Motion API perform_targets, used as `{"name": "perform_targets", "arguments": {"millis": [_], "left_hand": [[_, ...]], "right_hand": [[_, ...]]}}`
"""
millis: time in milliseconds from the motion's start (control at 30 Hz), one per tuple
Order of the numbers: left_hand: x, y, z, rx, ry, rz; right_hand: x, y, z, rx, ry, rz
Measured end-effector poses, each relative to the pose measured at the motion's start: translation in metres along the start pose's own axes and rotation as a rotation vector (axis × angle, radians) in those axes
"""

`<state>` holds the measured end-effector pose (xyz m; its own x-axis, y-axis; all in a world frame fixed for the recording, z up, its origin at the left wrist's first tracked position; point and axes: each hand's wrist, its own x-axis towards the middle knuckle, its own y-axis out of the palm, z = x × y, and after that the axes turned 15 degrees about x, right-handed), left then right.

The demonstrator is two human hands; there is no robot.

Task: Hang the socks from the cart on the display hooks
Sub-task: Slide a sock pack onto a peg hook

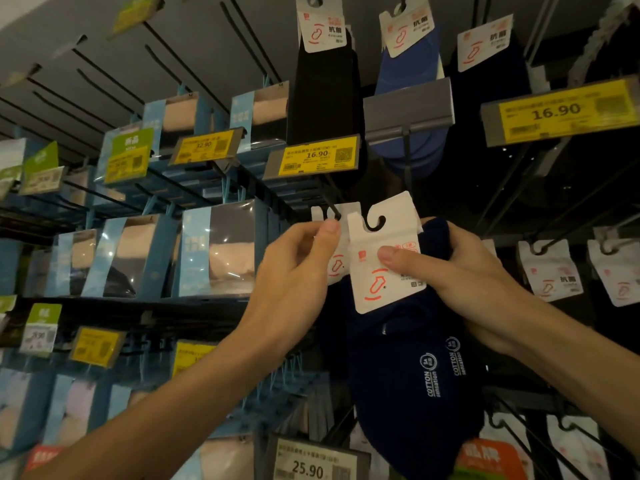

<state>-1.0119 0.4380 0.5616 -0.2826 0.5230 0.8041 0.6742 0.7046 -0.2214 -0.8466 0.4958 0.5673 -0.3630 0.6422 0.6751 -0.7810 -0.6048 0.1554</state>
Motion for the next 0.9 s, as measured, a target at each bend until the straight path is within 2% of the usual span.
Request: {"name": "perform_targets", "arguments": {"millis": [67, 133, 367, 533, 733, 800, 900], "left_hand": [[-0.008, 0.004, -0.011, -0.186, -0.210, 0.151], [-0.010, 0.007, -0.018, -0.269, -0.299, 0.199], [-0.005, 0.006, -0.018, -0.261, -0.275, -0.023], [-0.004, -0.001, -0.015, -0.284, -0.274, -0.092], [0.006, -0.020, -0.009, -0.137, -0.250, -0.176], [0.015, -0.036, -0.011, -0.094, -0.247, -0.170], [0.031, -0.061, -0.014, 0.130, -0.203, -0.040]], "right_hand": [[0.000, 0.010, -0.003, 0.037, 0.004, 0.014], [-0.001, 0.021, -0.007, 0.065, -0.009, 0.026], [0.003, 0.046, -0.010, 0.098, -0.070, -0.030], [0.005, 0.047, -0.014, 0.161, -0.030, 0.007], [0.007, 0.047, -0.017, 0.154, -0.091, -0.022], [0.009, 0.043, -0.014, 0.143, -0.081, -0.036], [0.015, 0.036, -0.011, 0.124, -0.073, -0.082]]}}
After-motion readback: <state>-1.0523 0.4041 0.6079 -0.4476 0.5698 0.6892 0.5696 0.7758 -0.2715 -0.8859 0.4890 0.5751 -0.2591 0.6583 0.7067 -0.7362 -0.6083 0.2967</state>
